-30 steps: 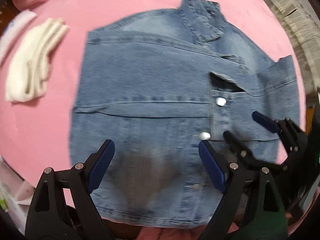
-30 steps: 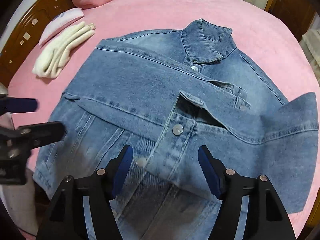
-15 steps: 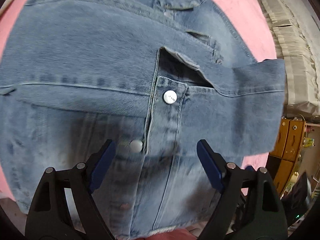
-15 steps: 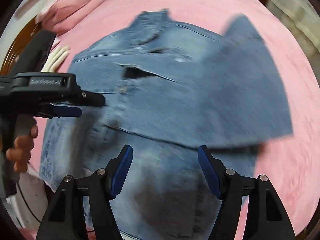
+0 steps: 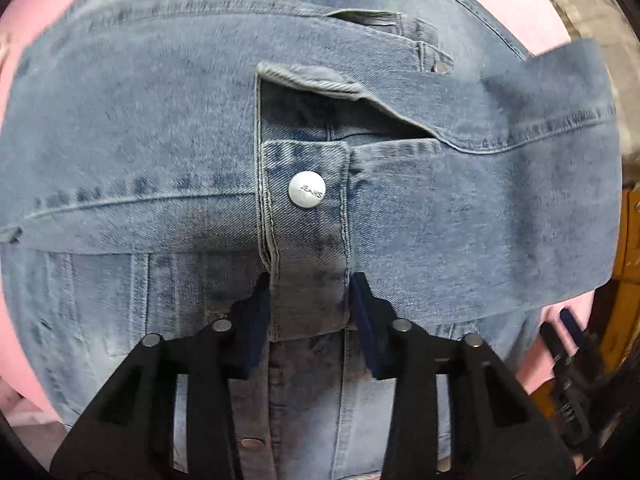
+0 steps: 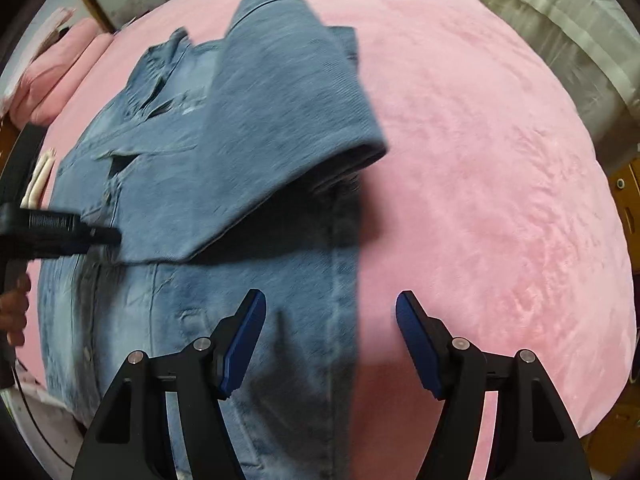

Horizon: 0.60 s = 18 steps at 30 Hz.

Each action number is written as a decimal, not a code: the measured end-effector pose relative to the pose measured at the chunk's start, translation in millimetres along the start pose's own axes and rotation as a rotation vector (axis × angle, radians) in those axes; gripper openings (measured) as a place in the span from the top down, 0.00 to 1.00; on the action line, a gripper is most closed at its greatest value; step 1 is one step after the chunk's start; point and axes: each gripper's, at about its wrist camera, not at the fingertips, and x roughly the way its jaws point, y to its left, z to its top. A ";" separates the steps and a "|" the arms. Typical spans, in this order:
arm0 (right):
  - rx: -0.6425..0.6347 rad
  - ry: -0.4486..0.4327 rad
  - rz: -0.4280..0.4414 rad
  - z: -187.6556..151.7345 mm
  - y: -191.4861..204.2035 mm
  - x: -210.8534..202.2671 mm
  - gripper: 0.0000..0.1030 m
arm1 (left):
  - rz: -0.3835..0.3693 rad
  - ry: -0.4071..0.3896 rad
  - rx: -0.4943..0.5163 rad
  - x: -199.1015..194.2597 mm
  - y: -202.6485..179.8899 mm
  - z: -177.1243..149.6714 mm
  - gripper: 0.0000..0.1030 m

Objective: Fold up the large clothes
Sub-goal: 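Pinch the button placket with the left tool while the right tool releases the sleeve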

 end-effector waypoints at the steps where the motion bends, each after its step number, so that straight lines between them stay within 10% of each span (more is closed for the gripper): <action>1: 0.005 -0.007 -0.002 0.6 -4.2 0.1 0.33 | 0.008 -0.012 0.012 -2.3 -4.6 -0.8 0.73; 6: 0.034 -0.027 0.002 7.6 -19.3 5.5 0.33 | 0.063 -0.109 0.119 -23.0 -39.4 -8.9 0.91; 18: 0.048 -0.070 0.033 26.2 -5.4 17.5 0.33 | -0.134 -0.497 0.203 -203.2 -74.7 48.7 0.98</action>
